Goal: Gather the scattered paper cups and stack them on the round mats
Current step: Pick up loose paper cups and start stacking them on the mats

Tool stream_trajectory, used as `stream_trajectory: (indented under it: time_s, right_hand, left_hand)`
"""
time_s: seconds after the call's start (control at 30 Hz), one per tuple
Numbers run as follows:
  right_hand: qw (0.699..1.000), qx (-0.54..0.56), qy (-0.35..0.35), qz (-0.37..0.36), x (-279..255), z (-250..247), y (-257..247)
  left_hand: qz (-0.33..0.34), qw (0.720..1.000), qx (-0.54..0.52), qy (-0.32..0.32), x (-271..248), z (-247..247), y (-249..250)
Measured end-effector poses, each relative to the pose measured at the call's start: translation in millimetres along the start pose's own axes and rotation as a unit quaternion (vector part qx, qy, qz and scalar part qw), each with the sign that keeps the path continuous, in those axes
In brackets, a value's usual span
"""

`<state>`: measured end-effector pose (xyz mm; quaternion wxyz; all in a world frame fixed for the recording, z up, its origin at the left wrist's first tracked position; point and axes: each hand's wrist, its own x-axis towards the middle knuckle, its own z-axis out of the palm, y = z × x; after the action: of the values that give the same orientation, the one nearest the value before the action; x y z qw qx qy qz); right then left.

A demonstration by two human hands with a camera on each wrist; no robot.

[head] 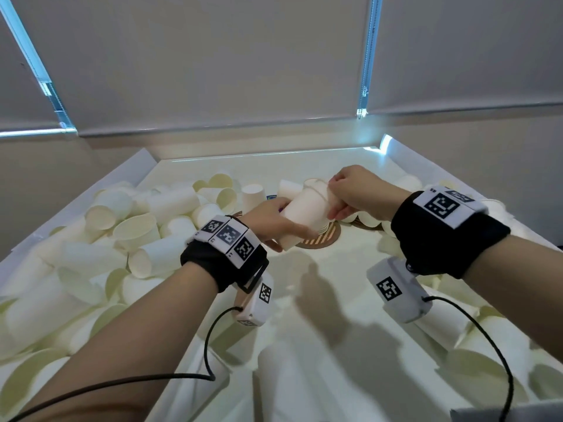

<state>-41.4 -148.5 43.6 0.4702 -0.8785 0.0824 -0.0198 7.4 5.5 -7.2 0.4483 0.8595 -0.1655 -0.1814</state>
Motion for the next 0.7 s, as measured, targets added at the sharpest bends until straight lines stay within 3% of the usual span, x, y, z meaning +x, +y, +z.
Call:
stream_trajectory:
  time_s: [0.13, 0.27, 0.33, 0.47, 0.53, 0.6, 0.7]
  right_hand:
    - [0.997, 0.002, -0.069, -0.030, -28, 22, -14]
    - [0.969, -0.218, -0.069, -0.091, -64, 34, -19]
    - [0.948, -0.268, -0.122, -0.122, -88, 40, -16]
    - [0.861, -0.373, -0.314, -0.142, -121, 59, 1]
    - [0.818, -0.416, -0.370, -0.143, -130, 75, 11]
    - [0.795, -0.451, -0.380, -0.143, -133, 91, 21]
    - [0.812, -0.451, -0.338, -0.152, -130, 102, 28]
  left_hand:
    - [0.056, 0.998, -0.013, 0.002, -9, 0, 1]
    - [0.053, 0.992, -0.085, 0.071, -16, -13, -6]
    - [0.029, 0.987, -0.104, 0.121, -18, -24, -12]
    - [0.002, 0.982, -0.100, 0.163, -22, -41, -20]
    - [0.004, 0.981, -0.101, 0.165, -25, -43, -21]
    - [0.006, 0.980, -0.107, 0.165, -28, -43, -22]
    - [0.000, 0.981, -0.106, 0.164, -36, -41, -22]
